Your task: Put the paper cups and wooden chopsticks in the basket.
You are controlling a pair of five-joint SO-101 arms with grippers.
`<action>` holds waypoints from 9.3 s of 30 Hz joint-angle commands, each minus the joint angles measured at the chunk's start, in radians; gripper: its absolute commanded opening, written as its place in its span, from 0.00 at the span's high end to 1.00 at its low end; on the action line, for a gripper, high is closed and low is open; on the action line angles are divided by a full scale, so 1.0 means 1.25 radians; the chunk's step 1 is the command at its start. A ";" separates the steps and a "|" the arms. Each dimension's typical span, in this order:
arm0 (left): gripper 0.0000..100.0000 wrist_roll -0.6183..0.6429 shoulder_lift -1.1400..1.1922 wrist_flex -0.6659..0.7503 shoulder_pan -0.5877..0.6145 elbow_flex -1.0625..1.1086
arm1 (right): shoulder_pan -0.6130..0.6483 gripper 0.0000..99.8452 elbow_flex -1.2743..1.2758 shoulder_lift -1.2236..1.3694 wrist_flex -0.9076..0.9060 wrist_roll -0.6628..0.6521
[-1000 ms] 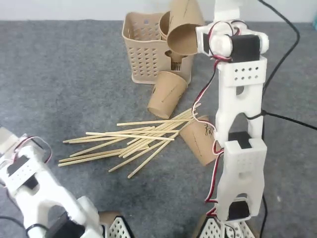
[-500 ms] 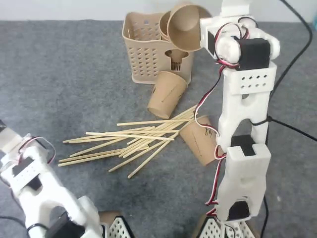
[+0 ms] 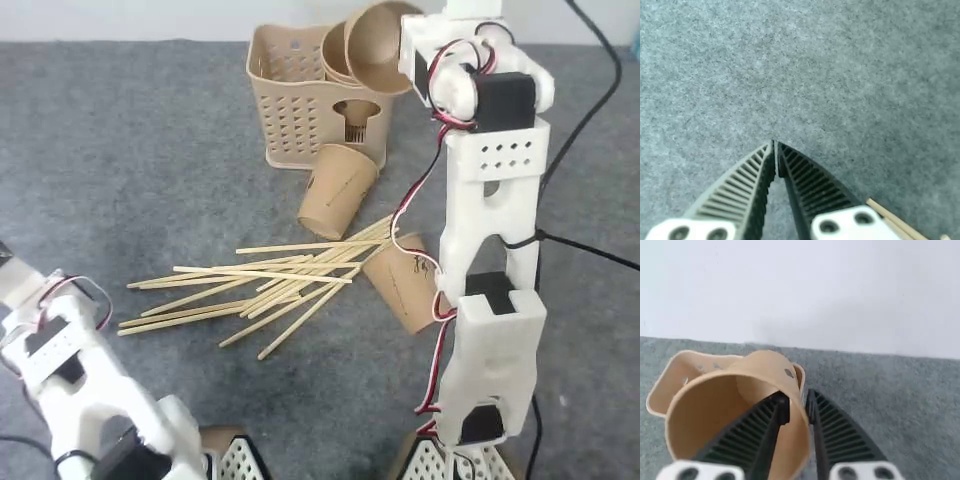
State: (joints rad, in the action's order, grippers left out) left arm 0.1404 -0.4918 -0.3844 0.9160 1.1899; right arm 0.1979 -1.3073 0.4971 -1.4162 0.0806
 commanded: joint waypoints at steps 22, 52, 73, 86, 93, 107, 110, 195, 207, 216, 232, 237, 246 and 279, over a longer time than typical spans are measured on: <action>0.99 0.002 -0.010 0.021 -0.002 -0.003 | 0.040 0.95 0.088 -0.009 0.139 0.056; 0.99 -0.092 -0.004 -0.681 -0.322 -0.454 | -0.039 0.91 0.276 -0.427 -0.304 0.012; 0.76 -0.022 0.001 -0.826 -0.867 -0.620 | -0.347 0.91 1.511 -0.999 0.075 -0.234; 0.76 -0.080 0.469 -0.973 -1.018 -1.016 | -0.436 0.90 1.963 -1.093 0.364 -0.261; 0.76 -0.168 0.685 -1.059 -1.118 -1.289 | -0.449 0.90 2.050 -1.094 0.463 -0.268; 0.76 -0.237 0.852 -1.075 -1.197 -1.412 | -0.451 0.90 2.061 -1.093 0.494 -0.268; 0.76 -0.237 0.879 -1.070 -1.185 -1.416 | -0.451 0.90 2.061 -1.093 0.492 -0.268; 0.98 -0.203 1.004 -1.096 -1.246 -1.466 | -0.466 0.90 2.062 -1.100 0.509 -0.261; 0.99 -0.198 0.965 -1.097 -1.225 -1.460 | -0.467 0.90 2.062 -1.100 0.509 -0.263; 0.99 -0.199 0.680 -1.097 -1.194 -1.397 | -0.465 0.90 2.062 -1.094 0.525 -0.261; 0.99 -0.244 0.430 -1.094 -1.194 -1.395 | -0.463 0.90 2.063 -1.094 0.525 -0.261; 0.99 -0.244 0.404 -1.092 -1.191 -1.535 | -0.463 0.90 2.063 -1.094 0.525 -0.261; 0.99 -0.297 0.409 -1.029 -1.097 -1.736 | -0.463 0.90 2.065 -1.093 0.525 -0.261; 0.99 -0.354 0.608 -0.173 -0.960 -1.395 | -0.462 0.90 2.088 -1.099 0.555 -0.268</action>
State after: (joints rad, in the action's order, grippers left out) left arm -0.2938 0.2048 -0.6283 -0.3023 -0.4641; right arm -0.3759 1.3057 -0.8485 -0.7411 -0.2401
